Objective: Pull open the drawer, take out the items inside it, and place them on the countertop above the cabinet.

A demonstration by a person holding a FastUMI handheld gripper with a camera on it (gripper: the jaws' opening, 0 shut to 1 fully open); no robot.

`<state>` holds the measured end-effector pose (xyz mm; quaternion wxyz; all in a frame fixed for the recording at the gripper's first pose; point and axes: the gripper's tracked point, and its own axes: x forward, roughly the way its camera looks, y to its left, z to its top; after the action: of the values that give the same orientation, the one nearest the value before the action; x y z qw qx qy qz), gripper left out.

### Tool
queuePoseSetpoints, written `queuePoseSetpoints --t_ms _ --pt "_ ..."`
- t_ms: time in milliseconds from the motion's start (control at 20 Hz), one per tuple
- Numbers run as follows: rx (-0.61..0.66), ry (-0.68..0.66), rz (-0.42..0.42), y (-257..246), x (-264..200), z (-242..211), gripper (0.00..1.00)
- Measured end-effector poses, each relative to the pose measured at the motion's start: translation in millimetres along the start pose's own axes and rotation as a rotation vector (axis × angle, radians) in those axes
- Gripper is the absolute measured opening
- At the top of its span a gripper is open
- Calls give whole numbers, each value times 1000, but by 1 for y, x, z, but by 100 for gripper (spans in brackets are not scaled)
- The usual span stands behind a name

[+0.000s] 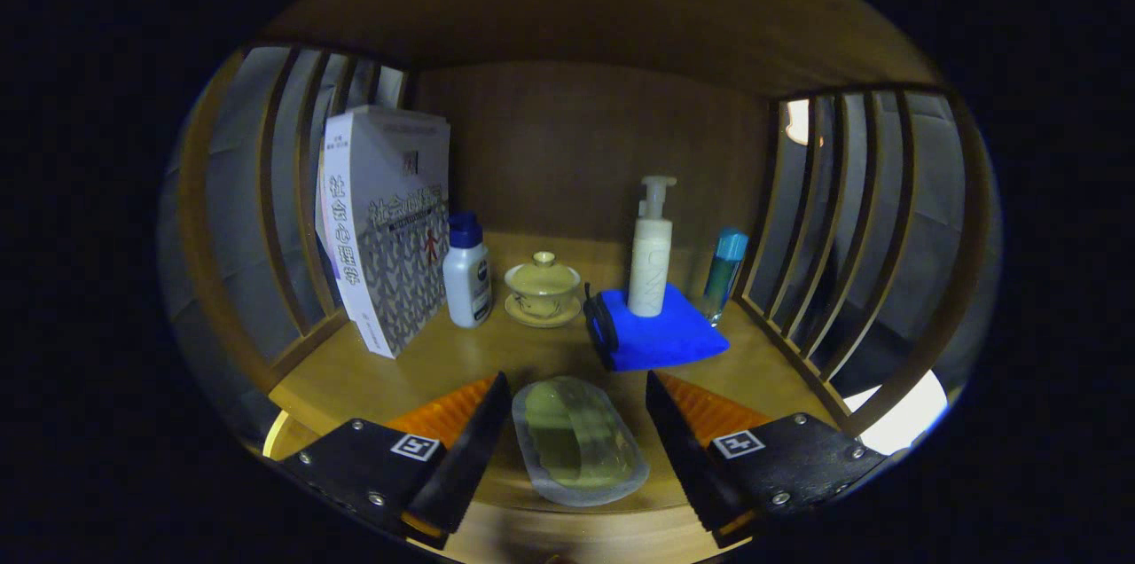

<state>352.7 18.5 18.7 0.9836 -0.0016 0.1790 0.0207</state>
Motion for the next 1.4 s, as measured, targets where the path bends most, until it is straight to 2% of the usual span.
queuePoseSetpoints --t_ms 250,650,900,1100,1400 --pt "34 -122 -35 -2 -47 17 96" --pt "35 -249 -71 0 -128 9 96" --pt "9 -271 -80 4 -161 -19 96" --pt "42 -293 -91 8 -181 -49 96" --pt "62 -258 -99 12 -197 -105 96"
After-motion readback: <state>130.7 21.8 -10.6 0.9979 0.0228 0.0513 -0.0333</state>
